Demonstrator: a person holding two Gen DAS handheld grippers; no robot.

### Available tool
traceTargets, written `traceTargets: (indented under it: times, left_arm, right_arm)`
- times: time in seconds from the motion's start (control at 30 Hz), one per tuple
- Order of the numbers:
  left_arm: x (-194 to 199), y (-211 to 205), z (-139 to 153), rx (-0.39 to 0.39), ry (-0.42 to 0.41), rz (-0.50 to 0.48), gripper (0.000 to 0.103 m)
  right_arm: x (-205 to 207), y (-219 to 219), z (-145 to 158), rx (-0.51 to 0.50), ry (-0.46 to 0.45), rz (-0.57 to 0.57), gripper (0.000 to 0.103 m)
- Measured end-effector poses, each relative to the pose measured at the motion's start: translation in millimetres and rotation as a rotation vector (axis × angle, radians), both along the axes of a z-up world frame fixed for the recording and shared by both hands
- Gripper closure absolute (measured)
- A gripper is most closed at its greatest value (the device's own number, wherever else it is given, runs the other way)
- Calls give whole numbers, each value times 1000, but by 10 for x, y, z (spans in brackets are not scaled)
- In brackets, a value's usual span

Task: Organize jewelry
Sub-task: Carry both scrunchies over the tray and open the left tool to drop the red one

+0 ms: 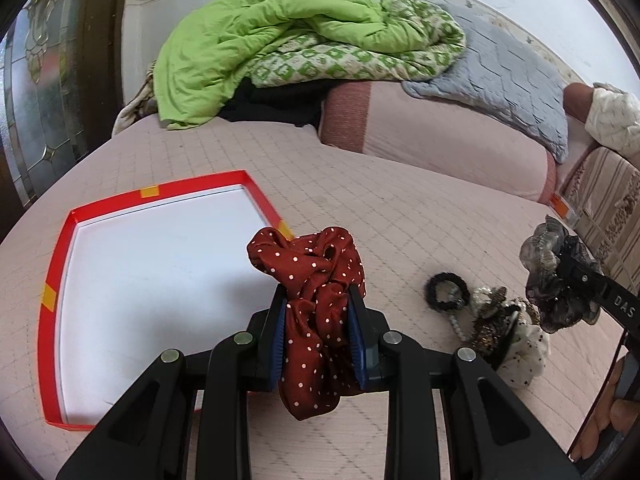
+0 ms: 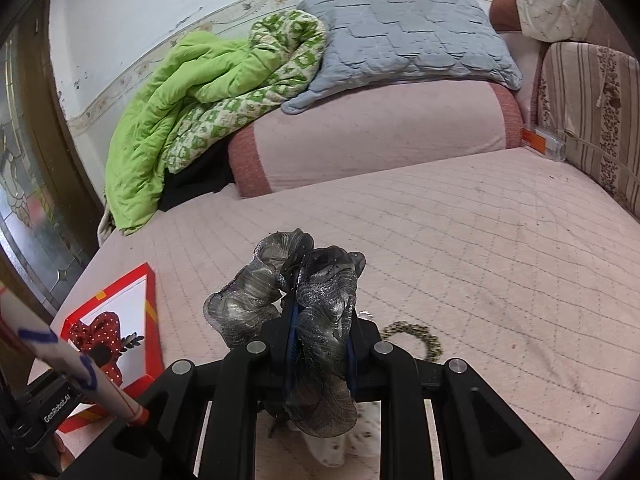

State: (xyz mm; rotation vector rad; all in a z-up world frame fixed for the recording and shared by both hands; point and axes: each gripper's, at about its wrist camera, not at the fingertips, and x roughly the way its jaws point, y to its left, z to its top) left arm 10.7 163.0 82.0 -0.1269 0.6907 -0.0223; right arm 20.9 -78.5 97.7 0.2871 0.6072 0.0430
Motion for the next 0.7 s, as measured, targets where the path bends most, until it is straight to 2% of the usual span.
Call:
traceTargets:
  times: [0.2, 0.43, 0.7]
  left_arm:
    - [-1, 256, 20, -30, 4, 39, 77]
    - [40, 545, 17, -66, 8, 93, 77]
    - [165, 1031, 0, -103, 18, 204, 77]
  right_arm:
    - [-39, 275, 67, 19, -5, 62, 82]
    - [-48, 750, 97, -8, 15, 150, 82]
    - [139, 1401, 228, -29, 47, 277, 82]
